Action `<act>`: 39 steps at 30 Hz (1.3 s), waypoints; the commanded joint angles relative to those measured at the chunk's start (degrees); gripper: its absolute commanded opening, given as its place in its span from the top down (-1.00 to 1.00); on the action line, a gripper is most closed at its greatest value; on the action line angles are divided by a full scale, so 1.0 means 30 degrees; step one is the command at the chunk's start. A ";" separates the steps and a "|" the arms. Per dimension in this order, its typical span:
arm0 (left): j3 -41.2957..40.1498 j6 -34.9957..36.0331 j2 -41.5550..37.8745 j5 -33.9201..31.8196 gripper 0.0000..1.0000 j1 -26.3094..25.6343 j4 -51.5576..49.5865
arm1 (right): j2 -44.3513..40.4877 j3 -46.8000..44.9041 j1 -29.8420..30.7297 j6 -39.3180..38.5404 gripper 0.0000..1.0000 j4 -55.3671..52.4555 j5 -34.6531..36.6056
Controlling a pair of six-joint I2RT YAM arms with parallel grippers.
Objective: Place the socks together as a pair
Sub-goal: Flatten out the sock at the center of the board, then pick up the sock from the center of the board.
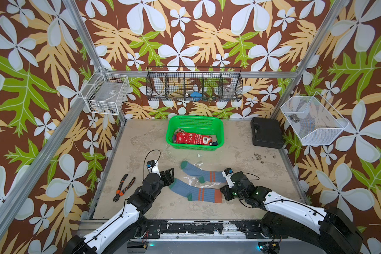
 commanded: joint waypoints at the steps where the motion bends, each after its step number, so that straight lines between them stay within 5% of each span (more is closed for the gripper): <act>1: 0.0950 0.0995 0.1891 0.0625 -0.46 0.0020 0.1268 | -0.0484 0.0071 -0.1356 -0.0519 0.49 0.0412 0.0233; 9: 0.3138 0.1720 0.8734 0.1770 -0.51 -0.0001 0.3234 | -0.0638 0.0474 -0.7528 -0.1792 -0.14 0.1715 -0.2392; 19: 0.4865 0.2084 1.2415 0.2521 -0.55 -0.0410 0.4312 | 0.2402 0.0289 -0.8313 -0.1731 -0.27 0.4010 -0.3814; 27: 0.5417 0.2167 1.4436 0.2513 0.05 -0.0468 0.4712 | 0.5613 0.1125 -0.8322 -0.2097 -0.23 0.4833 -0.4778; 30: 0.5570 0.2138 1.4735 0.2701 0.33 -0.0517 0.4818 | 0.6583 0.1551 -0.8310 -0.2141 -0.13 0.4963 -0.5301; 35: 0.5586 0.2079 1.4393 0.2736 0.76 -0.0574 0.4826 | 0.6928 0.1715 -0.8317 -0.1919 0.63 0.5416 -0.6512; 39: 0.5329 0.2057 1.2627 0.2481 1.00 -0.0581 0.4159 | 0.5167 0.1817 -0.8299 -0.1922 0.94 0.4529 -0.6933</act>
